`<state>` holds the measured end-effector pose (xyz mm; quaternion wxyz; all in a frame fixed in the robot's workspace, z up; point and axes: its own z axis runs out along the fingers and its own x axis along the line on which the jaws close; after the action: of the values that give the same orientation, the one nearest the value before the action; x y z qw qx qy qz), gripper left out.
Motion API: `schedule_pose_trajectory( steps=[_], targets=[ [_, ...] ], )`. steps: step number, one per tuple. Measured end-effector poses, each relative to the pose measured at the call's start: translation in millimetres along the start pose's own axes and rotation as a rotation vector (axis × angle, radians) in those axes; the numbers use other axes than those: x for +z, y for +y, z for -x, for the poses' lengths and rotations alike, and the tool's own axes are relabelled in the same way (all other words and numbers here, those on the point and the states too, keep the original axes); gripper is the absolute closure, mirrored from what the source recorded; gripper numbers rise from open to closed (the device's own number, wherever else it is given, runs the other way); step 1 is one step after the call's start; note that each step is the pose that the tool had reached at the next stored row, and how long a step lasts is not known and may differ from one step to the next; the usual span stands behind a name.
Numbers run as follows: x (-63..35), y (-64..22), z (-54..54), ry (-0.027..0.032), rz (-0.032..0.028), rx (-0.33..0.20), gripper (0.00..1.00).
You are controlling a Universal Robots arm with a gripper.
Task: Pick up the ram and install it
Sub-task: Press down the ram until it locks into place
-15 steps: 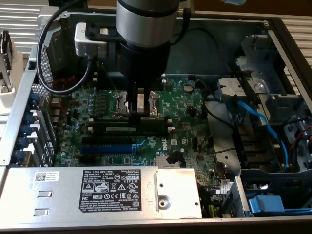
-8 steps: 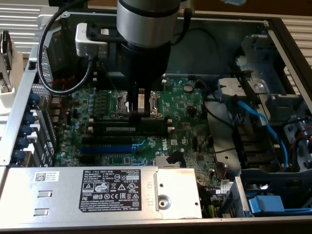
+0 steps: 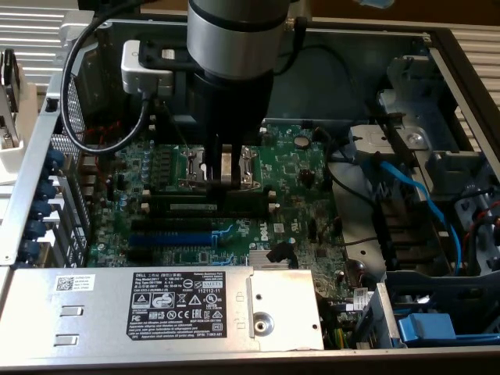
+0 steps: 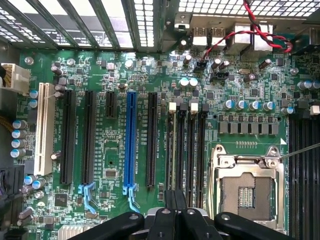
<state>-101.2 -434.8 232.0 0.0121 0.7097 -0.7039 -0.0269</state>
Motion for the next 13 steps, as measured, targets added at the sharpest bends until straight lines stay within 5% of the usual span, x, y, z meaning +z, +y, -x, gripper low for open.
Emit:
schedule_pose_trajectory(
  steps=[13],
  targets=[
    [3.2,-0.2,-0.1,0.0003,0.0002,-0.001,0.9]
  ],
)
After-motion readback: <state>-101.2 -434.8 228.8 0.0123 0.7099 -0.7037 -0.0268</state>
